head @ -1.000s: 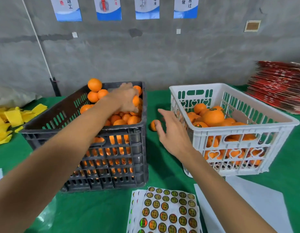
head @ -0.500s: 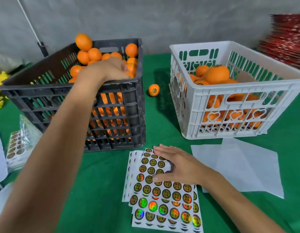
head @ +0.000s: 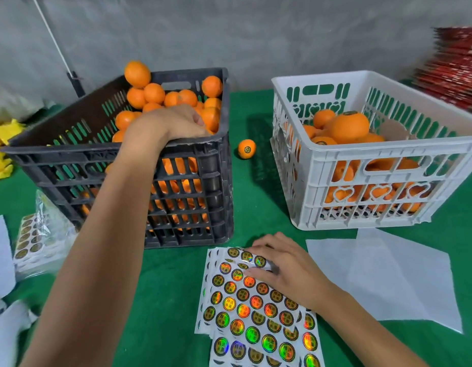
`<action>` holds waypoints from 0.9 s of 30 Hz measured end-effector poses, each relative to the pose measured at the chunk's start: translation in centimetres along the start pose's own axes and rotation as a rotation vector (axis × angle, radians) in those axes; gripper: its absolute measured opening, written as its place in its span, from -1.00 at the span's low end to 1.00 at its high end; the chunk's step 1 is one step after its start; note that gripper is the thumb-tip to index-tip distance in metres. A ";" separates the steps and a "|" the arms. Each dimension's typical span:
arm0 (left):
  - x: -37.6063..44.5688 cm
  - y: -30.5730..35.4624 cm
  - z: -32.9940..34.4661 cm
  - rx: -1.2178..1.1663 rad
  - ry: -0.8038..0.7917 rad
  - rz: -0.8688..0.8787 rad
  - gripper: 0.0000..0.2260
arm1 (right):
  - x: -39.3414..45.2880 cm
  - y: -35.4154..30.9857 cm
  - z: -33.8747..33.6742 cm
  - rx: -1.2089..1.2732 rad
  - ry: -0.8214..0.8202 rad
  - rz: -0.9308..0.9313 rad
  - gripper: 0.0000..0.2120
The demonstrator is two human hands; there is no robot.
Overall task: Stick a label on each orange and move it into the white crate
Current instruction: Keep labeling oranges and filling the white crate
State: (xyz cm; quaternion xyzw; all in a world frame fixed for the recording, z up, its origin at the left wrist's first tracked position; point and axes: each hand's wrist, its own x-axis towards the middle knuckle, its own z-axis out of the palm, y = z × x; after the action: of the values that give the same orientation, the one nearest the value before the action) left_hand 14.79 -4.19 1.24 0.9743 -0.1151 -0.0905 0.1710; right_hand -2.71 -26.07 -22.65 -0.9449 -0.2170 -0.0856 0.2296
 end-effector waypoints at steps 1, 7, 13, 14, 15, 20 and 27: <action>0.0 0.0 0.0 0.008 0.009 0.003 -0.71 | 0.0 -0.1 -0.2 -0.050 0.008 -0.008 -0.49; -0.2 0.1 -0.1 0.031 0.026 -0.015 -0.72 | -0.4 -0.9 -0.3 -0.136 -0.009 0.006 -0.52; -0.2 0.2 -0.4 0.030 0.005 -0.008 -0.76 | -0.5 -1.2 0.1 -0.015 0.023 0.109 -0.61; -0.2 0.2 -0.3 0.038 0.004 -0.011 -0.74 | -0.5 -1.1 0.1 0.012 0.028 0.133 -0.65; -0.3 0.1 -0.3 0.041 0.004 -0.014 -0.74 | -0.5 -1.1 0.1 0.038 0.033 0.155 -0.68; -0.2 0.1 0.1 0.061 0.015 -0.006 -0.69 | -0.3 -1.3 0.4 0.067 0.076 0.193 -0.68; 0.5 -0.2 0.2 0.053 0.008 -0.020 -0.71 | -0.3 -1.8 0.8 -0.023 0.195 0.244 -0.82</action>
State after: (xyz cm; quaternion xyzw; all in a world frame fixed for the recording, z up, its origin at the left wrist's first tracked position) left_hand 15.25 -4.13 0.94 0.9800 -0.1069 -0.0853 0.1445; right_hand -3.75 -24.41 -22.70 -0.9540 -0.0764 -0.1509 0.2474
